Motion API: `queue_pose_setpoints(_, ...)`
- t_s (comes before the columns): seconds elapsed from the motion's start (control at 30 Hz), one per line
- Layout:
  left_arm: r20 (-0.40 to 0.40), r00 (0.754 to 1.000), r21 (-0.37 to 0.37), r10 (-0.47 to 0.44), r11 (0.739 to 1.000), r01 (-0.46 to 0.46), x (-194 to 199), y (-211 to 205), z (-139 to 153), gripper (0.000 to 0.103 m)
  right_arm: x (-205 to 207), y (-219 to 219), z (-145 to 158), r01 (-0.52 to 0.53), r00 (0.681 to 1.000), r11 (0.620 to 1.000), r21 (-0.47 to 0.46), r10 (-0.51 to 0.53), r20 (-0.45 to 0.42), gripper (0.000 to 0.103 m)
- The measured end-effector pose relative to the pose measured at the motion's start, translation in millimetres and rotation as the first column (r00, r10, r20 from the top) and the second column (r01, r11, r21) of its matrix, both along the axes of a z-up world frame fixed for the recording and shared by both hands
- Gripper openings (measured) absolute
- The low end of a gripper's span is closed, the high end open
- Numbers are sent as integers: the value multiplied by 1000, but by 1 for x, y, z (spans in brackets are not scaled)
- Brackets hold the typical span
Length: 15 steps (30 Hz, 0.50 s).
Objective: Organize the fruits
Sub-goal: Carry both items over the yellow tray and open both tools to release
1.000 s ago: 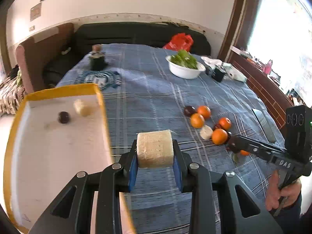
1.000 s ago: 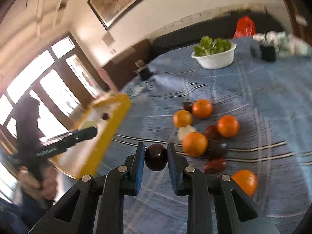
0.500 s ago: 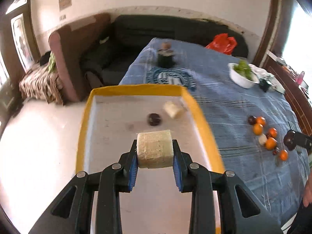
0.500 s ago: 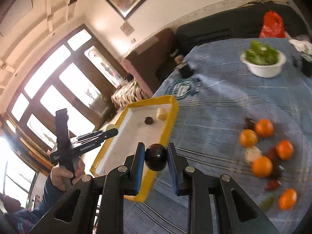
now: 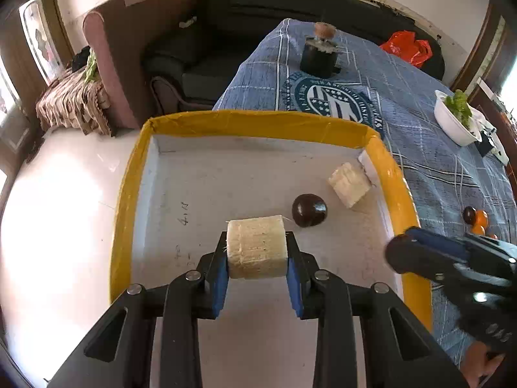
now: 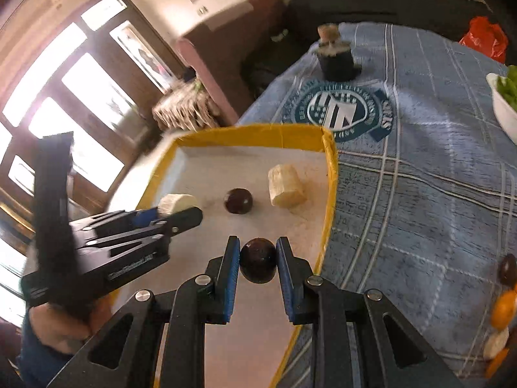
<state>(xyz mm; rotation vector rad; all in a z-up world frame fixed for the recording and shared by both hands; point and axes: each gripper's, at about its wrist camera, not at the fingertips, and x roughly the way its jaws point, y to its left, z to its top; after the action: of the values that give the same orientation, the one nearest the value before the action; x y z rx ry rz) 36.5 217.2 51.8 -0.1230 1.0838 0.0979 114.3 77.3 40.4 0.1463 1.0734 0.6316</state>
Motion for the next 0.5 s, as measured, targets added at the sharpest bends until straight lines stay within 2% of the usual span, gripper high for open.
queue_pose_setpoints(0.23,-1,1000,-10,-24,1000,24,9,-7,-7,30,16,15,-6,2,1000,999,-36,-2,17,27)
queue_pose_setpoints(0.5,28,999,-12,-47,999,47,8,-8,-5,30,15,29,-15,-16,999,994,-105,21,42,28)
